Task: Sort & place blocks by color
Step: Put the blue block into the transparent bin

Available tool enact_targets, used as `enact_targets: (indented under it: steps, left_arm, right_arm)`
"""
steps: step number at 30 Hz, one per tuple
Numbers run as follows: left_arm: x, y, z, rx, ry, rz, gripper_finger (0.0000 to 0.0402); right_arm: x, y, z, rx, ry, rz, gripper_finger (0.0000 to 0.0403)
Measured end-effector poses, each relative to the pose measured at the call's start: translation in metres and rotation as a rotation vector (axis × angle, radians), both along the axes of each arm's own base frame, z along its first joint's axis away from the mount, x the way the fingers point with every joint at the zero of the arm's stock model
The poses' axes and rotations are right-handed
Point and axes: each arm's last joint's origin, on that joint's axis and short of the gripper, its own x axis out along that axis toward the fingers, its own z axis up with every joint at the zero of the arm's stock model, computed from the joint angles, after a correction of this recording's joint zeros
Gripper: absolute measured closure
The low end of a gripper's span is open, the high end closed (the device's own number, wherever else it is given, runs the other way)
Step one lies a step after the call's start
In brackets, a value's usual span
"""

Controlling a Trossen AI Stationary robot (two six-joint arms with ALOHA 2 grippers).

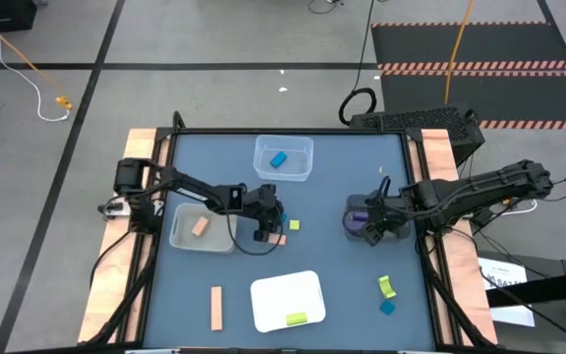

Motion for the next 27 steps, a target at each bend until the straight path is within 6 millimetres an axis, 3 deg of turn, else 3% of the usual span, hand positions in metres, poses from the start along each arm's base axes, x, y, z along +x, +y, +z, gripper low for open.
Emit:
enact_targets:
  steps: [5, 10, 14, 16, 21, 27]
  left_arm:
    - [0.001, 0.000, -0.004, -0.029, 0.009, 0.028, 0.0197]
    - [0.000, -0.002, -0.002, -0.063, 0.007, 0.068, 0.0267]
    - [-0.003, -0.004, 0.008, -0.106, -0.006, 0.123, 0.0269]
    - [-0.003, -0.004, 0.022, -0.135, -0.069, 0.150, 0.0269]
    - [-0.008, -0.005, 0.082, -0.235, -0.330, 0.211, 0.0269]
    - [-0.023, -0.009, 0.159, -0.233, -0.768, 0.171, 0.0269]
  right_arm:
    - [0.000, 0.000, 0.000, -0.001, 0.000, 0.002, 0.0121]
    - [0.000, 0.000, 0.000, -0.003, 0.000, 0.007, 0.0122]
    - [0.000, 0.000, 0.000, -0.008, -0.001, 0.020, 0.0122]
    - [0.000, 0.000, 0.000, -0.010, -0.003, 0.026, 0.0122]
    - [0.001, 0.000, 0.000, -0.037, -0.020, 0.035, 0.0122]
    - [0.008, -0.003, 0.004, -0.145, -0.109, -0.017, 0.0122]
